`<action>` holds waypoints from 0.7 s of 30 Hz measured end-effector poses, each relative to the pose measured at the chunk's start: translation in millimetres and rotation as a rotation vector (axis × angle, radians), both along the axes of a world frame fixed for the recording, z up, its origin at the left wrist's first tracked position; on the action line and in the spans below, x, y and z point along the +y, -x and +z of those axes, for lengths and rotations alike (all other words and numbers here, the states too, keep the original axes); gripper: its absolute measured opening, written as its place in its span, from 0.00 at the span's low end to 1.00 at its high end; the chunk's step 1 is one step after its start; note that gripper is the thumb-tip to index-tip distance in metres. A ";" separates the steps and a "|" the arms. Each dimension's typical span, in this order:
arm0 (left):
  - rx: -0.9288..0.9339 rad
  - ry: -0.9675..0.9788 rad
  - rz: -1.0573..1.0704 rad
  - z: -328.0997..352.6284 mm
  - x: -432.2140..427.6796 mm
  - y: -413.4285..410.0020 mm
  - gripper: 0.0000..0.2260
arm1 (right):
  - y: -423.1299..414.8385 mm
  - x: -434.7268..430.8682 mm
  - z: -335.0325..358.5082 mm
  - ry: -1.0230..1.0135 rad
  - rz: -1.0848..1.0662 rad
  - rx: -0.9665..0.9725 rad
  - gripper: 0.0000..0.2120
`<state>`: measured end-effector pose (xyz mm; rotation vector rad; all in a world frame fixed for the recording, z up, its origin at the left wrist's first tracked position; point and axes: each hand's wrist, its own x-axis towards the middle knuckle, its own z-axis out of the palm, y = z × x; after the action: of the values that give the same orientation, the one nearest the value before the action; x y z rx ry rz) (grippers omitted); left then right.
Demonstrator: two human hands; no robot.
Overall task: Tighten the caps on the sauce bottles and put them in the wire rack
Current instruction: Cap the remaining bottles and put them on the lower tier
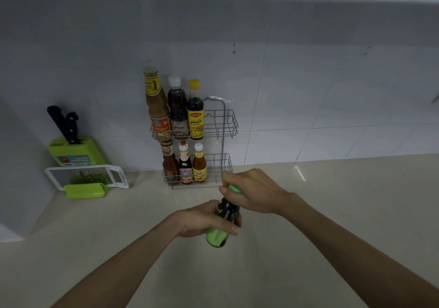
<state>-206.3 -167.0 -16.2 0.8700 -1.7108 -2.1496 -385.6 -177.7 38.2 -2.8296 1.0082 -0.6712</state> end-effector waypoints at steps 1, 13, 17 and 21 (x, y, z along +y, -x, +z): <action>-0.022 0.031 0.035 -0.2 1.3 1.3 0.07 | -1.0 -1.8 1.0 0.052 -0.005 0.043 0.06; -0.505 0.173 0.906 -47.0 17.1 41.4 0.16 | -28.9 -39.5 -51.7 -0.672 -0.518 -0.007 0.18; -0.380 0.104 0.669 -49.1 8.3 23.5 0.26 | -23.8 -41.9 -59.0 -0.868 -0.540 -0.287 0.21; -0.266 0.095 0.534 -51.0 1.3 2.7 0.29 | -17.4 -43.8 -62.1 -0.996 -0.574 -0.506 0.24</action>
<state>-209.0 -165.7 -67.2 1.4430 -1.4524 -1.6435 -368.2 -221.4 -23.9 -1.4425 1.4822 -0.6119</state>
